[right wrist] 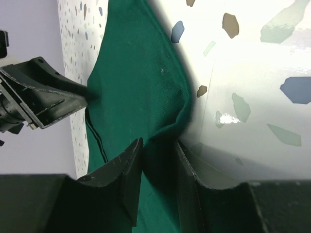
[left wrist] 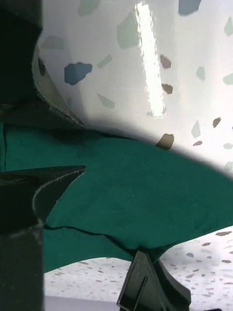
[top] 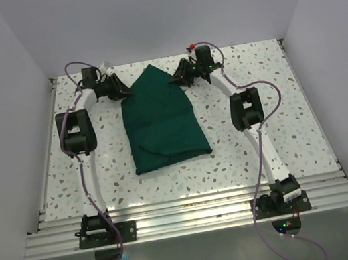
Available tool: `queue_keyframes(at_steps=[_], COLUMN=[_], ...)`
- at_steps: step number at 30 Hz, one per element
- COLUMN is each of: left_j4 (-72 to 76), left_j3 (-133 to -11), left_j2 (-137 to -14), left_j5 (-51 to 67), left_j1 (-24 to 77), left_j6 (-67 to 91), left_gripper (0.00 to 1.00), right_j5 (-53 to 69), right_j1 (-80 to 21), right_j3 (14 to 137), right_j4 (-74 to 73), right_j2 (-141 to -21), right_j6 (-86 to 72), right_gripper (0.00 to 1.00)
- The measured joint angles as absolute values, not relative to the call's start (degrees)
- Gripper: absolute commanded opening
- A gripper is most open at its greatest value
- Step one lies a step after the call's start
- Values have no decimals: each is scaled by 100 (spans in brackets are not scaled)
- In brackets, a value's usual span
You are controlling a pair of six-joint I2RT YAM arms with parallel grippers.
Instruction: Prepare the surgical pack
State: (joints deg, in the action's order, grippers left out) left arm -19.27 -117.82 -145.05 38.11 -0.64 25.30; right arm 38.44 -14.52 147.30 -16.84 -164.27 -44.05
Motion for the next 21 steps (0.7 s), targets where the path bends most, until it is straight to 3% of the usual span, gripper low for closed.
queue_keyframes(at_steps=[3, 6, 7, 13, 21], left_j4=[-1879, -1824, -1813, -1739, -1684], left_j3=[-11789, -11786, -11786, -11760, -11185], left_j2=[-14580, -14669, -14696, -14709, -13946], left_j5=[4097, 4329, 4375, 4453, 4303], left_j1=[-64, -62, -62, -62, -62], left_j6=[2558, 2655, 2689, 2869, 3225], left_gripper=[26, 3, 0, 0, 0], right_j5=[3852, 3846, 3848, 3872, 3981], right_j1=[-1446, -1446, -1444, -1435, -1406], right_j3=[14730, 14730, 14730, 14730, 14346], right_j4=[-1658, -1645, -1634, -1577, -1638], right_j2=[-16440, -16446, -16453, -16466, -16083], right_j6=[-4491, -4552, -4582, -4829, -5052], right_gripper=[33, 25, 20, 1, 0])
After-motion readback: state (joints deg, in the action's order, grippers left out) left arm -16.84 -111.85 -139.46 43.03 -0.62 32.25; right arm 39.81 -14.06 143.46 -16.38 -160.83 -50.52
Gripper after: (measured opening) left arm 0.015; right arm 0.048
